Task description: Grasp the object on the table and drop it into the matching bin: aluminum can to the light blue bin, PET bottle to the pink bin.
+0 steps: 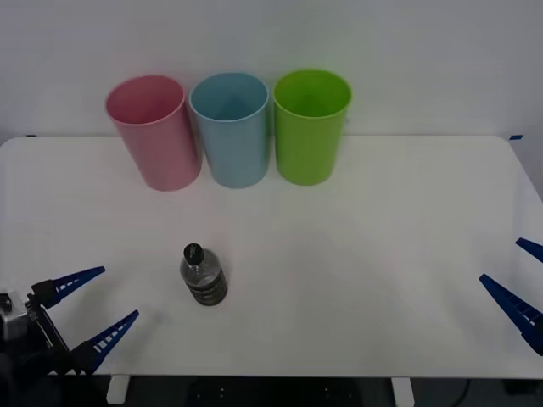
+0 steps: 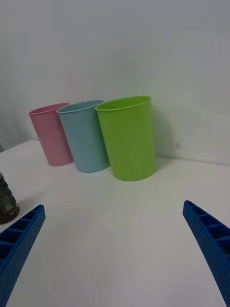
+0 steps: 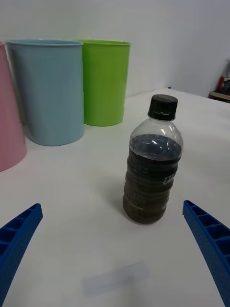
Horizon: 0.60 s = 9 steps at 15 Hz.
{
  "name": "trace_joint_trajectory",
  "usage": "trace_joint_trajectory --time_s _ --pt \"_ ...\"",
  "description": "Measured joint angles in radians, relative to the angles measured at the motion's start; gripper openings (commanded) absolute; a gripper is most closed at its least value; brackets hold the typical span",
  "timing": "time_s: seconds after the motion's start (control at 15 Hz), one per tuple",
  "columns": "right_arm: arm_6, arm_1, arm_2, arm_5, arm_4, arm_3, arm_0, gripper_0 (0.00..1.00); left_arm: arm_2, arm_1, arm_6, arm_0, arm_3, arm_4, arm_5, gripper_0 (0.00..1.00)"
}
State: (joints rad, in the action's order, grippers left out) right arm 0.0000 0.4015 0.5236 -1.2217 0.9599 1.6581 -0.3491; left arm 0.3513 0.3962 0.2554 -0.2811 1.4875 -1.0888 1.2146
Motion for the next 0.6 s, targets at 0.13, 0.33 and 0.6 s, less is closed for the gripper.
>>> trace_joint_trajectory --time_s 0.13,0.33,0.6 --pt "0.000 0.000 0.000 0.000 0.000 0.000 0.000 1.00 -0.028 0.000 0.063 0.027 -0.064 -0.001 0.000 1.00" --pt "0.000 0.000 0.000 0.000 0.000 0.000 0.000 1.00 -0.074 0.000 0.093 0.071 -0.143 0.000 0.000 1.00" --pt "0.000 0.000 0.000 0.000 0.000 0.000 0.000 1.00 -0.110 -0.015 0.093 0.107 -0.179 0.001 -0.006 1.00"
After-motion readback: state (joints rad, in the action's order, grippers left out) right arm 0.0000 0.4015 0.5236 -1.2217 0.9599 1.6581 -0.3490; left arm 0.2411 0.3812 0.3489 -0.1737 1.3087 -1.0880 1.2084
